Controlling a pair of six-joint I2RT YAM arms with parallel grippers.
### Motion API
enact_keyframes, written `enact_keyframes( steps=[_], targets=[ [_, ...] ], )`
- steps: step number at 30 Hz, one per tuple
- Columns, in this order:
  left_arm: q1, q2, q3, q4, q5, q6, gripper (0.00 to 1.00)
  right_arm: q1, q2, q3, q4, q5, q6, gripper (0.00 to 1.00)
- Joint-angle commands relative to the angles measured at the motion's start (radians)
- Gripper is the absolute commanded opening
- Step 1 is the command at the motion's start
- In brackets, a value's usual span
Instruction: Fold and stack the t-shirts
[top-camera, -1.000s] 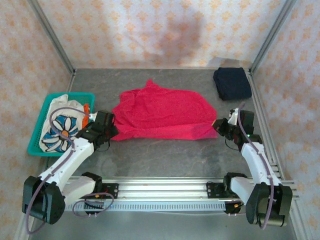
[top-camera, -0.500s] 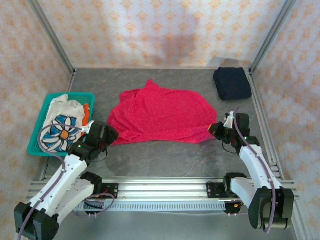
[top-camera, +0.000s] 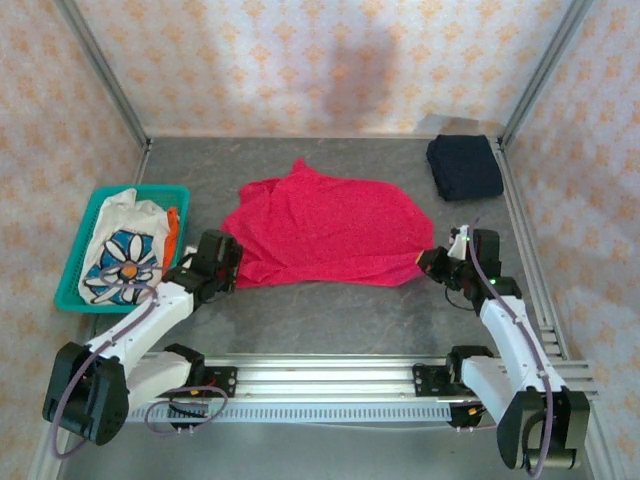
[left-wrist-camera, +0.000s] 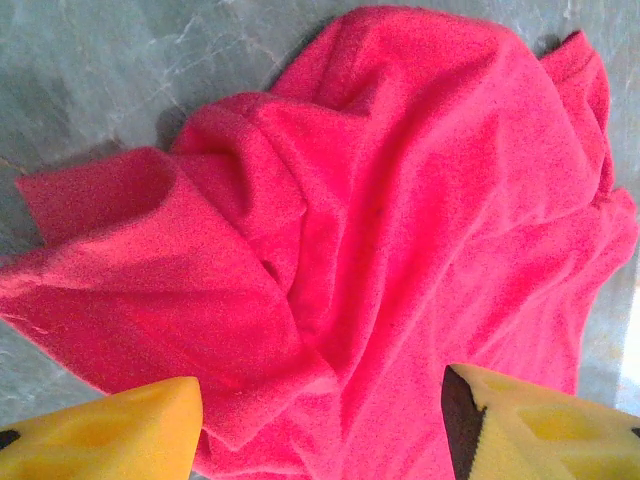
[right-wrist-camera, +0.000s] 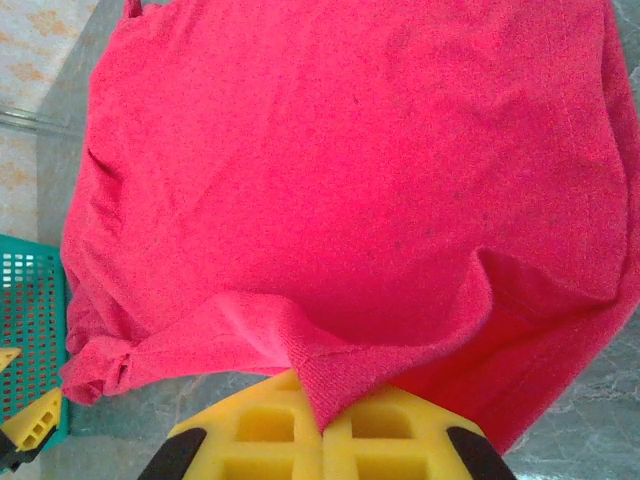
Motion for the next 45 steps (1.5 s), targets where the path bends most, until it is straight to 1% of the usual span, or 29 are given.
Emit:
enact_keyframes(
  steps=[1, 2, 3, 7, 9, 11, 13, 15, 19, 21, 25, 30, 31, 35, 38, 45],
  targets=[
    [-0.008, 0.015, -0.019, -0.011, -0.006, -0.160, 0.65, 0.006, -0.012, 0.014, -0.029, 0.028, -0.009, 0.00],
    [-0.008, 0.010, -0.013, -0.048, -0.004, -0.173, 0.68, 0.005, -0.011, 0.017, -0.030, 0.029, -0.010, 0.00],
    [-0.008, 0.002, -0.011, -0.083, -0.004, -0.187, 0.69, 0.005, -0.010, 0.019, -0.032, 0.030, -0.011, 0.00],
    [-0.007, -0.043, -0.017, -0.139, 0.010, -0.217, 0.69, 0.005, -0.002, 0.023, -0.031, 0.033, -0.012, 0.00],
    [-0.008, -0.057, 0.004, -0.174, 0.013, -0.198, 0.69, 0.006, 0.001, 0.023, -0.029, 0.034, -0.009, 0.00],
    [-0.008, -0.056, 0.020, -0.207, 0.041, -0.197, 0.69, 0.006, 0.006, 0.023, -0.027, 0.034, -0.006, 0.00],
    [-0.008, -0.047, 0.011, -0.187, 0.077, -0.208, 0.70, 0.005, 0.009, 0.025, -0.027, 0.030, -0.005, 0.00],
    [-0.008, -0.029, -0.008, -0.138, 0.090, -0.222, 0.69, 0.006, 0.010, 0.023, -0.019, 0.031, -0.001, 0.00],
    [-0.006, 0.019, 0.000, -0.061, 0.071, -0.212, 0.65, 0.005, 0.011, 0.027, -0.016, 0.023, 0.004, 0.00],
    [-0.006, 0.055, 0.025, -0.066, 0.067, -0.200, 0.61, 0.005, 0.006, 0.029, -0.019, 0.023, 0.004, 0.00],
    [-0.003, 0.142, 0.012, 0.017, 0.114, -0.224, 0.60, 0.005, -0.001, 0.031, -0.019, 0.021, 0.006, 0.00],
    [0.000, 0.164, 0.035, 0.013, 0.056, -0.215, 0.51, 0.006, -0.012, 0.022, -0.024, 0.018, 0.011, 0.00],
    [0.004, 0.163, 0.046, -0.007, 0.043, -0.207, 0.47, 0.005, -0.014, 0.019, -0.024, 0.017, 0.011, 0.00],
    [0.013, 0.144, 0.067, -0.046, 0.015, -0.187, 0.22, 0.006, -0.014, 0.022, -0.027, 0.021, 0.008, 0.00],
    [0.014, 0.129, 0.074, -0.072, 0.005, -0.175, 0.00, 0.005, -0.011, 0.026, -0.021, 0.020, 0.012, 0.00],
    [0.019, 0.111, 0.058, -0.074, 0.004, -0.148, 0.00, 0.006, -0.008, 0.048, -0.023, 0.014, 0.013, 0.00]
  ],
)
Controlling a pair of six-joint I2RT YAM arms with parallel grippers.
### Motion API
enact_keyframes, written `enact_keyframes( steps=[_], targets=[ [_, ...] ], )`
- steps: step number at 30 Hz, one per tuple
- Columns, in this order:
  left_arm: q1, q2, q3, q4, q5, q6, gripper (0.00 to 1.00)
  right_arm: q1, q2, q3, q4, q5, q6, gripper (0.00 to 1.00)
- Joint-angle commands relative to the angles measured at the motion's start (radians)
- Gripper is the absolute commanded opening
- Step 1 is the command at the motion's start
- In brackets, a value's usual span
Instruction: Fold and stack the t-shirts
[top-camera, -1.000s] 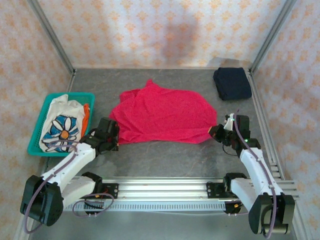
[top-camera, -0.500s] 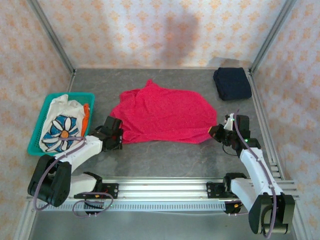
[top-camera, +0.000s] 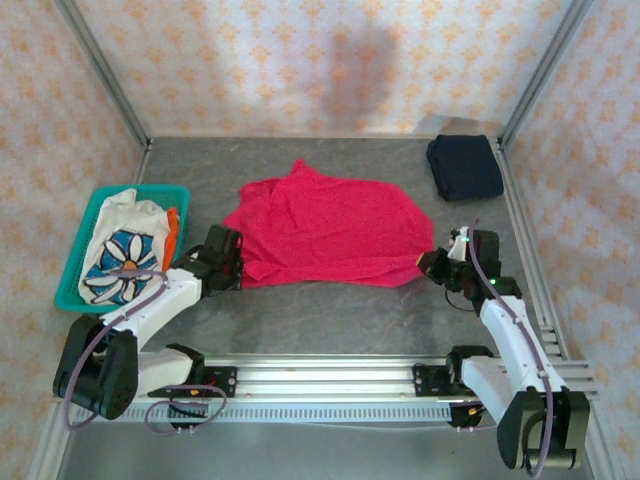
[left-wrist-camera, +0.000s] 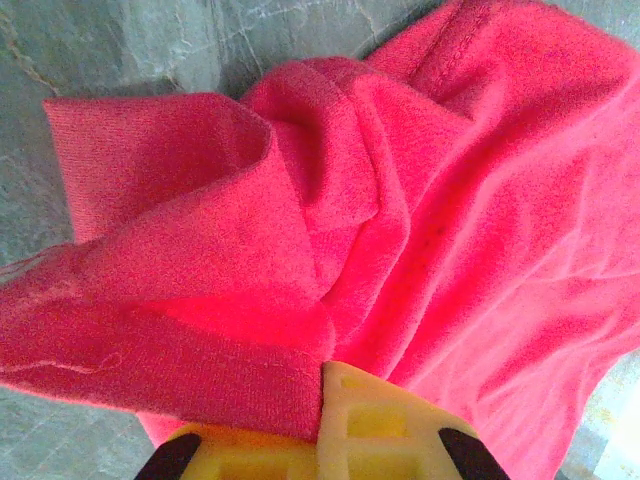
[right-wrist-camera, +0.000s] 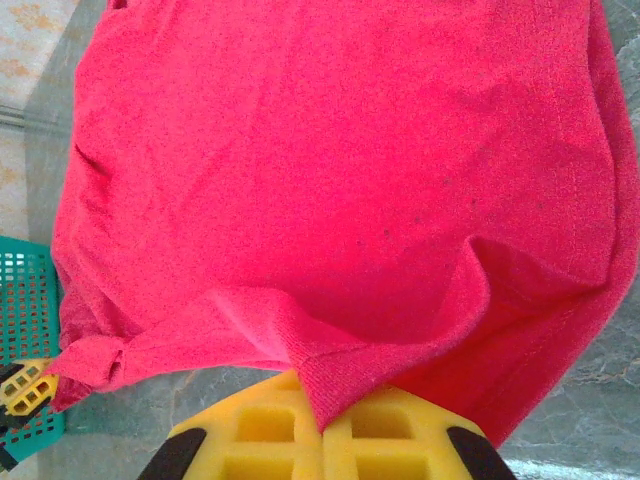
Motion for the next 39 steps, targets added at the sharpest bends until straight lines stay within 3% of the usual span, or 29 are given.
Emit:
enact_keyframes(
  steps=[1, 8, 11, 13, 20, 23, 29, 34, 39],
  targets=[
    [0.010, -0.023, 0.005, -0.055, -0.038, 0.033, 0.00, 0.006, -0.009, 0.049, 0.000, 0.009, 0.011, 0.00],
    [0.017, -0.063, -0.035, -0.072, -0.043, 0.046, 0.00, 0.006, -0.006, 0.049, 0.005, 0.012, 0.016, 0.00],
    [0.030, -0.028, -0.044, -0.045, 0.007, 0.062, 0.27, 0.005, -0.005, 0.044, 0.016, 0.009, 0.023, 0.00],
    [0.031, -0.003, -0.048, -0.020, 0.027, 0.060, 0.37, 0.006, -0.003, 0.047, 0.015, 0.008, 0.022, 0.00],
    [0.037, 0.070, -0.040, 0.037, 0.040, 0.052, 0.44, 0.006, -0.012, 0.051, -0.005, 0.009, 0.013, 0.00],
    [0.046, 0.088, -0.021, 0.047, 0.042, 0.063, 0.37, 0.006, -0.015, 0.042, -0.005, 0.009, 0.015, 0.00],
    [0.066, 0.093, 0.004, 0.036, 0.018, 0.103, 0.00, 0.005, -0.019, 0.040, -0.005, 0.009, 0.020, 0.00],
    [0.070, 0.042, 0.007, 0.010, 0.012, 0.140, 0.00, 0.005, -0.026, 0.065, -0.024, 0.024, 0.014, 0.00],
    [0.073, -0.103, 0.059, -0.118, -0.062, 0.227, 0.00, 0.005, -0.093, 0.120, -0.025, 0.084, 0.026, 0.00]
  ],
)
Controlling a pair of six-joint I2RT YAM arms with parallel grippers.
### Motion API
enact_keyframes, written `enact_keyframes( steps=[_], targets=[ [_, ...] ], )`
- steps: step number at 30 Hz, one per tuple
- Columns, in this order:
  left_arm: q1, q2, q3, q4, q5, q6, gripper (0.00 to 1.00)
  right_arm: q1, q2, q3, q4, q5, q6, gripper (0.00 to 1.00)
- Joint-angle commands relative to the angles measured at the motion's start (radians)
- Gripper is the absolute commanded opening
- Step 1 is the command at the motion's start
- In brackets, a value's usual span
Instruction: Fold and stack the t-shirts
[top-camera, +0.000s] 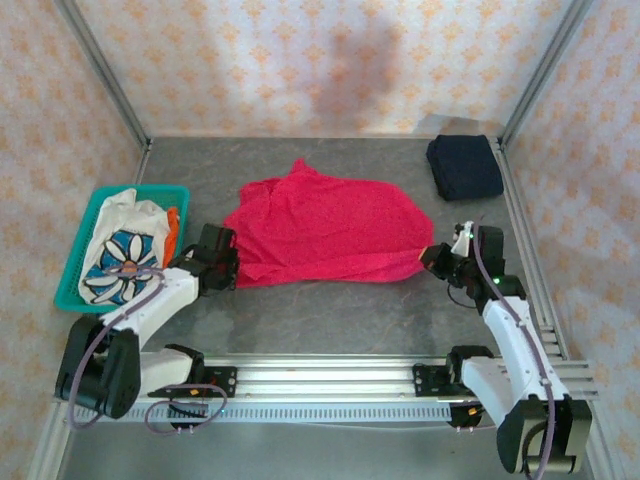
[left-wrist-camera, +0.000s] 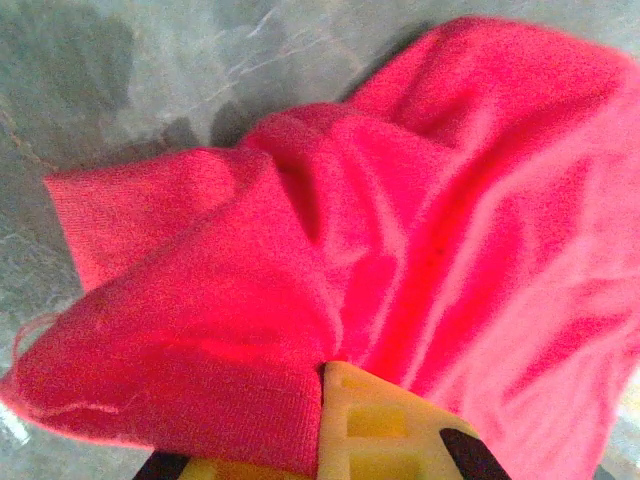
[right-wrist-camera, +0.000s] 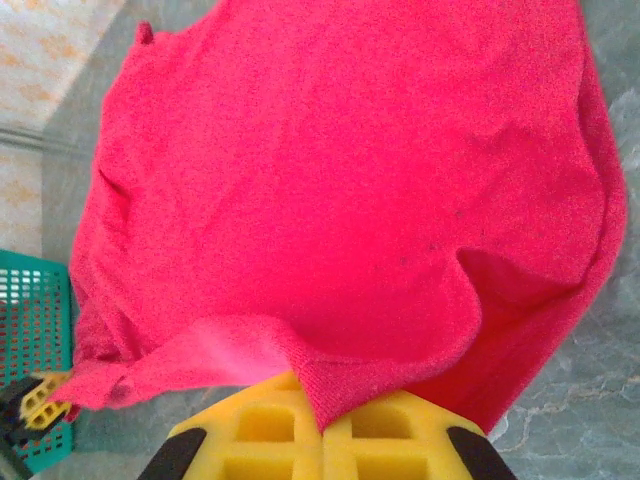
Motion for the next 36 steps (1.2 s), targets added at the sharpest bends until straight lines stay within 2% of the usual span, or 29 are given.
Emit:
enact_keyframes(
  steps=[1, 5, 10, 15, 19, 24, 28, 31, 36],
  targets=[
    [0.014, -0.117, 0.077, -0.133, -0.095, 0.105, 0.00, 0.005, -0.082, 0.081, 0.008, 0.058, 0.019, 0.00],
    [0.017, -0.268, 0.182, -0.309, -0.176, 0.212, 0.00, 0.005, -0.210, 0.176, -0.008, 0.114, 0.012, 0.00],
    [0.017, -0.400, 0.358, -0.507, -0.286, 0.320, 0.00, 0.006, -0.261, 0.349, -0.108, 0.165, -0.038, 0.00],
    [0.017, -0.411, 0.519, -0.663, -0.317, 0.401, 0.00, 0.006, -0.301, 0.418, -0.150, 0.196, -0.040, 0.00],
    [0.017, -0.368, 0.527, -0.621, -0.308, 0.420, 0.00, 0.005, -0.265, 0.401, -0.132, 0.187, -0.029, 0.00],
    [0.023, -0.199, 0.513, -0.435, -0.333, 0.477, 0.00, 0.005, -0.106, 0.334, 0.028, 0.201, -0.036, 0.00],
    [0.042, 0.050, 0.620, -0.299, -0.353, 0.565, 0.00, 0.005, 0.185, 0.405, 0.136, 0.245, -0.096, 0.00],
    [0.069, 0.288, 0.794, -0.263, -0.328, 0.619, 0.00, 0.001, 0.437, 0.550, 0.180, 0.249, -0.117, 0.00],
    [0.117, 0.660, 1.271, -0.349, -0.223, 0.659, 0.00, -0.011, 0.748, 0.878, 0.238, 0.216, -0.090, 0.00]
  ],
)
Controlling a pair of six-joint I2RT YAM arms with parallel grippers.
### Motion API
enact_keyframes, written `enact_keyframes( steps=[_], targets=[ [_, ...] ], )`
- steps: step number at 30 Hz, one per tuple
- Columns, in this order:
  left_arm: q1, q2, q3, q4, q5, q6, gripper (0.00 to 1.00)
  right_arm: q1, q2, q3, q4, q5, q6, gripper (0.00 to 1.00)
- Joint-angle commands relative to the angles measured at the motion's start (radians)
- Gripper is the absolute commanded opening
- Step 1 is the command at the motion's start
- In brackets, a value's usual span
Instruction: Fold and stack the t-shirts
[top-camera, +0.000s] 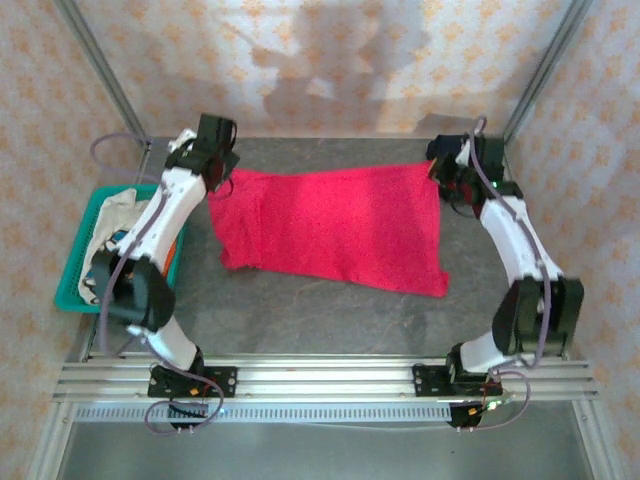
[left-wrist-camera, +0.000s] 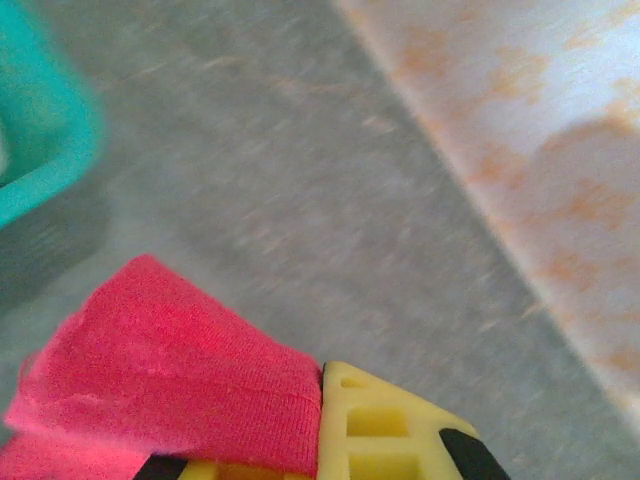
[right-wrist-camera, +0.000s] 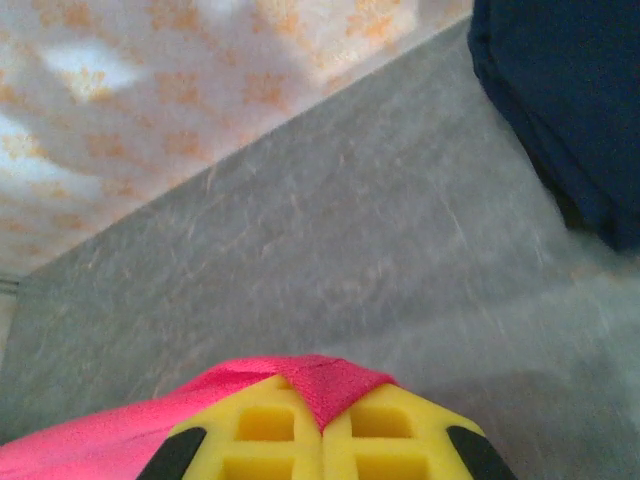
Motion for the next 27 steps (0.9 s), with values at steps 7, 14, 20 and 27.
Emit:
enact_keyframes(
  steps=[7, 14, 20, 27],
  targets=[
    [0.059, 0.481, 1.216, -0.320, 0.104, 0.134, 0.00, -0.036, 0.186, 0.654, 0.076, -0.035, 0.052, 0.00],
    [0.059, 0.013, 0.793, -0.071, 0.100, 0.208, 0.00, -0.066, -0.065, 0.644, 0.112, -0.038, 0.005, 0.00],
    [0.059, -0.374, 0.177, 0.074, -0.031, 0.239, 0.00, -0.082, -0.272, 0.338, 0.117, -0.084, -0.033, 0.00],
    [0.057, -0.670, -0.462, 0.113, 0.003, 0.176, 0.00, -0.082, -0.510, -0.212, 0.126, -0.160, -0.017, 0.00]
  ],
)
